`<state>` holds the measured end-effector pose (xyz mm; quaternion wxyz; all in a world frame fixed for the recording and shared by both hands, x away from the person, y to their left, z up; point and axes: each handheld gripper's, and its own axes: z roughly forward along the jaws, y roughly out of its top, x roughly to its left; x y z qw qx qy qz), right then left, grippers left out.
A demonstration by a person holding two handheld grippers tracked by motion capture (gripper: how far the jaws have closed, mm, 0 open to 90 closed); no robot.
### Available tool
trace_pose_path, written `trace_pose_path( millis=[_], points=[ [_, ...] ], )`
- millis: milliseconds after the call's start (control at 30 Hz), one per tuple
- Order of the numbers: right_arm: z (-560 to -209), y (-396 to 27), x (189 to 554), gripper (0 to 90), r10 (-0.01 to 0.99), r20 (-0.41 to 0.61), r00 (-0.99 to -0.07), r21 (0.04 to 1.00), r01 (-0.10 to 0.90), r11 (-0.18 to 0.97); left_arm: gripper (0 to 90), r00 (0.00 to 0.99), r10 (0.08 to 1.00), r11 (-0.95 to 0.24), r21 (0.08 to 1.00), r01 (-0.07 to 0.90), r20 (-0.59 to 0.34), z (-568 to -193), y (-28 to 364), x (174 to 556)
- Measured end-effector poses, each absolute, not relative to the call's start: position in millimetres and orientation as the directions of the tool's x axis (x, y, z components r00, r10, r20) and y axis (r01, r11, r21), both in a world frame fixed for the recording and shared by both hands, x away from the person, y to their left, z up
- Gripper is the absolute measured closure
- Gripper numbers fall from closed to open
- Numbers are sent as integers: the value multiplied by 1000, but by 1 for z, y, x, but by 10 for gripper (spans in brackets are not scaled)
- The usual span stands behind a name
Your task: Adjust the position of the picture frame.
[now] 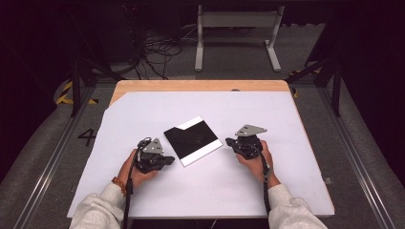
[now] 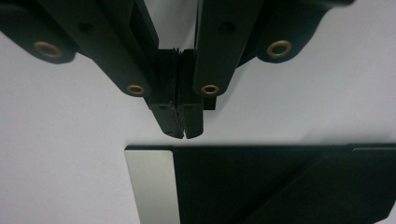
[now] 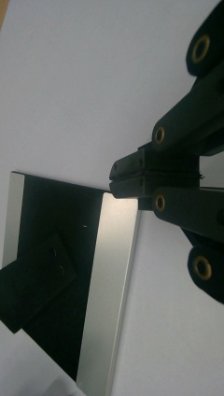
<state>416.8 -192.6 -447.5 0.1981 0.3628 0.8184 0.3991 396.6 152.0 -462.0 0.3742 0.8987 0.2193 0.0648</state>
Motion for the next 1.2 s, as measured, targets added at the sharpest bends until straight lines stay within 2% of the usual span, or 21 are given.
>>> trace_pose_path(
  millis=[433, 533, 633, 1200],
  points=[
    [-459, -182, 427, 900, 752, -23, -658, 757, 480, 443, 895, 915, 401, -637, 705, 313, -45, -463, 129, 395],
    [-459, -181, 427, 900, 754, -29, -656, 756, 480, 446, 897, 930, 354, -627, 712, 315, -100, -464, 124, 395],
    [-459, -182, 427, 887, 758, -34, -651, 754, 482, 447, 898, 938, 341, -655, 702, 281, -57, -462, 120, 394],
    [-459, -181, 424, 888, 752, -31, -658, 759, 474, 446, 898, 935, 351, -653, 706, 273, -37, -461, 96, 399]
  ],
)
